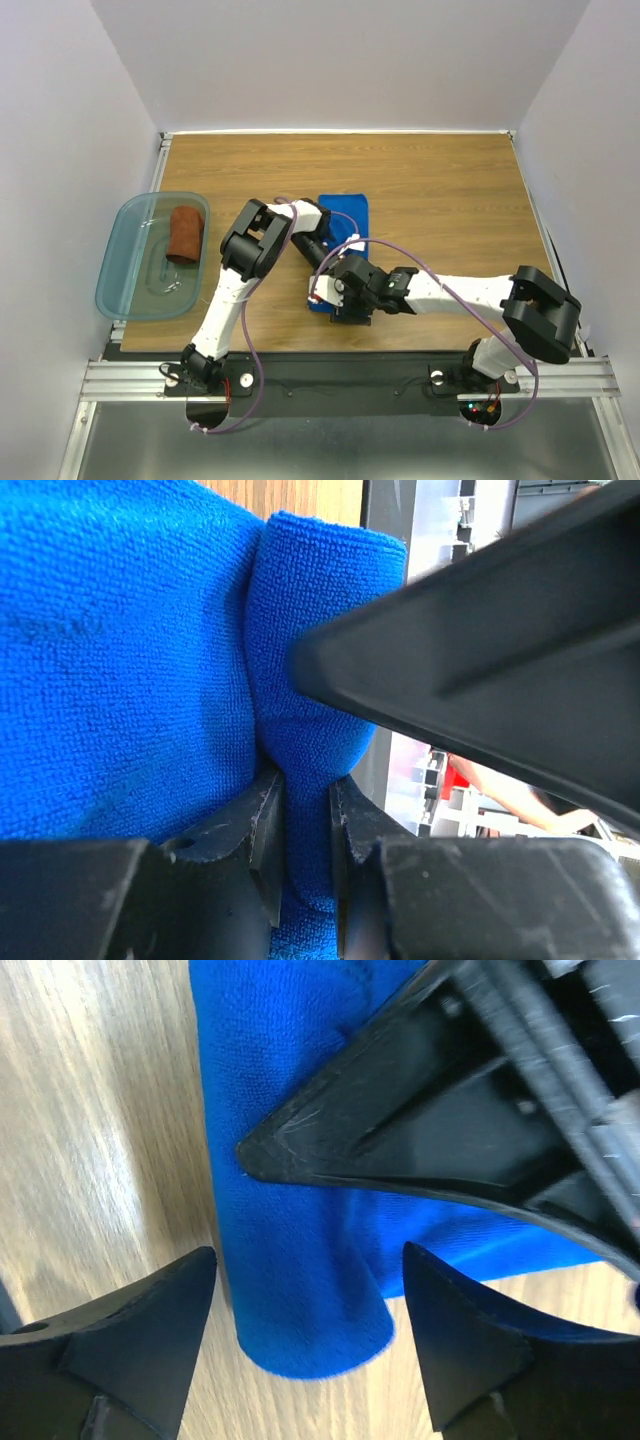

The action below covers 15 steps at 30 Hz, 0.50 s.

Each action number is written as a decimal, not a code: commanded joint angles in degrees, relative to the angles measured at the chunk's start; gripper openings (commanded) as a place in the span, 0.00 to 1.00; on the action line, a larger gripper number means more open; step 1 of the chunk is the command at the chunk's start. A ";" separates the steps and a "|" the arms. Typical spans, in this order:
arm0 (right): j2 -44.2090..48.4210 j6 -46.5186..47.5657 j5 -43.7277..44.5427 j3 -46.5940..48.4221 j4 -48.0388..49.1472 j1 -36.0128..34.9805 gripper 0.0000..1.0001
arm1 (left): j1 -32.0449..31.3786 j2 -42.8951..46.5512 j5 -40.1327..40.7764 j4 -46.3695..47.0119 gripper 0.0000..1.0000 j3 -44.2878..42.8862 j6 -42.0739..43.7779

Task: Roll the towels
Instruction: Roll the towel

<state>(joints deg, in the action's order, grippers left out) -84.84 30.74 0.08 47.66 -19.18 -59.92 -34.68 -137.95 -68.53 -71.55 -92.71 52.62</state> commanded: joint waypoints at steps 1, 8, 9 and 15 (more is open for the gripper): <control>-0.86 -1.74 0.28 -0.90 4.85 -0.90 0.70 | 1.28 -3.64 15.71 7.74 0.08 0.42 5.12; -1.21 -4.63 -5.69 -3.62 5.64 -0.73 0.14 | 2.77 -0.05 14.66 9.93 0.22 0.77 3.81; -0.86 -5.77 -8.22 -3.71 5.64 -0.03 0.04 | 3.03 1.01 14.57 11.16 0.28 1.38 2.94; -0.24 -8.33 -18.17 -3.45 3.01 4.54 0.01 | 7.07 10.15 15.79 11.52 0.39 4.46 3.54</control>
<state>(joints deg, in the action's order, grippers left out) -85.95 25.43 -8.03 45.19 -13.74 -57.39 -32.03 -132.79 -64.01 -67.96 -89.52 52.47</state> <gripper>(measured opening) 0.167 0.376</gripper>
